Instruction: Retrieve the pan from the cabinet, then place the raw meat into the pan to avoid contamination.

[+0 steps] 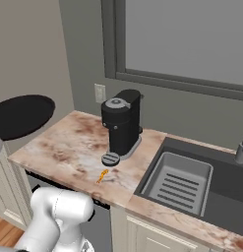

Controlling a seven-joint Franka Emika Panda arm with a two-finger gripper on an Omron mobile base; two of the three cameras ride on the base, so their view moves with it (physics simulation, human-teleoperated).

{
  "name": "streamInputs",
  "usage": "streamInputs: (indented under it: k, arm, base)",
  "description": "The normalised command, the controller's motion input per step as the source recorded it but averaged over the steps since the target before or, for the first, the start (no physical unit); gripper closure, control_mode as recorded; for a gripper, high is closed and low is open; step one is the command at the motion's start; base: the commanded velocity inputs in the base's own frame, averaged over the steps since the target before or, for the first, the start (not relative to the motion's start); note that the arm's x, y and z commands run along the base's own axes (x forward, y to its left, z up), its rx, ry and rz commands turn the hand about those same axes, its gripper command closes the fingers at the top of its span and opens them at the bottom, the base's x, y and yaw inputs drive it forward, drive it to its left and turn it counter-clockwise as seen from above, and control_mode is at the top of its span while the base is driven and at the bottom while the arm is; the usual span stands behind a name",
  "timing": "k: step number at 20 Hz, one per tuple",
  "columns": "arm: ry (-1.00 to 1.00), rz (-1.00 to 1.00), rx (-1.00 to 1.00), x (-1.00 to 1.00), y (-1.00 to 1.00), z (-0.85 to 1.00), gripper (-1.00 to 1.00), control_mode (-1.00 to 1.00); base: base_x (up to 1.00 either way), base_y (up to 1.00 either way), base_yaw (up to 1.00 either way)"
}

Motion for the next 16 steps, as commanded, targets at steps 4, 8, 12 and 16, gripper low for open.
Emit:
streamInputs:
  k: [4, 8, 12, 16]
  arm:
    - [0.04, 0.03, 0.04, 0.10, 0.00, -0.19, 1.00, -1.00]
    - [0.03, 0.04, 0.04, 0.12, 0.00, -0.21, 1.00, -1.00]
    - [0.02, 0.05, 0.03, 0.10, 0.02, -0.20, 1.00, -1.00]
    - [0.03, 0.05, 0.01, 0.10, 0.04, -0.16, 1.00, -1.00]
  base:
    - [0.00, 0.00, 0.00]
    - [0.00, 0.00, 0.00]
    - [0.00, 0.00, 0.00]
    - [0.00, 0.00, 0.00]
